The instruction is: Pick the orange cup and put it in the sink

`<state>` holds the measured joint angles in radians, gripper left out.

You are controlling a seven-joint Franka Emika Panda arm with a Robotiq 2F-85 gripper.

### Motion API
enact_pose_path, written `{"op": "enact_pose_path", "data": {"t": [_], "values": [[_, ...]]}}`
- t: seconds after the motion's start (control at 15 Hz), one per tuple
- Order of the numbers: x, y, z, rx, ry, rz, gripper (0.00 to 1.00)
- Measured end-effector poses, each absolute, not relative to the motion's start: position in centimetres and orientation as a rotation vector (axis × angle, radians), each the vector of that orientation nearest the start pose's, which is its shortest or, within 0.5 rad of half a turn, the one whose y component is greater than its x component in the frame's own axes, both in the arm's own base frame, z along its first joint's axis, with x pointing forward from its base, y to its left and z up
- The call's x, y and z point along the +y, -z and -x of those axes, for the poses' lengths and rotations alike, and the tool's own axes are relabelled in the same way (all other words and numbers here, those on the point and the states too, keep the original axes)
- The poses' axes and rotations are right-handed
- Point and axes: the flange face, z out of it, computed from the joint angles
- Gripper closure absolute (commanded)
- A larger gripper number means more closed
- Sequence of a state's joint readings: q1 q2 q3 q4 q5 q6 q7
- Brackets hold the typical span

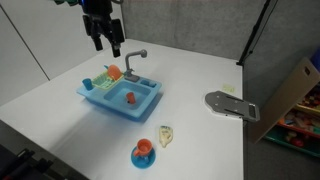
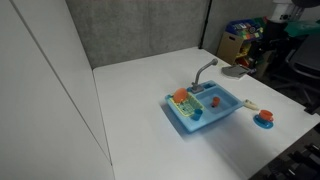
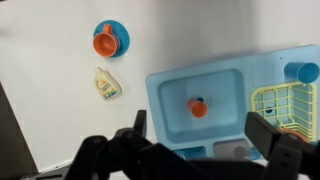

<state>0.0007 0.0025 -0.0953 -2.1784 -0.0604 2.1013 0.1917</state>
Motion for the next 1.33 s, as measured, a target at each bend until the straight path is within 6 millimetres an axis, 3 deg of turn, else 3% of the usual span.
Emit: {"op": "enact_pose_path", "data": {"t": [0.67,1.0,1.33], "values": [[-4.3,-37.7,-52.3,0.369,-0.142,3.174,0.0],[-4.4,-41.1,-51.4,0.296,-0.077,3.176,0.0],[-5.2,-44.3,-48.6,0.204,-0.075,3.165,0.0]]}}
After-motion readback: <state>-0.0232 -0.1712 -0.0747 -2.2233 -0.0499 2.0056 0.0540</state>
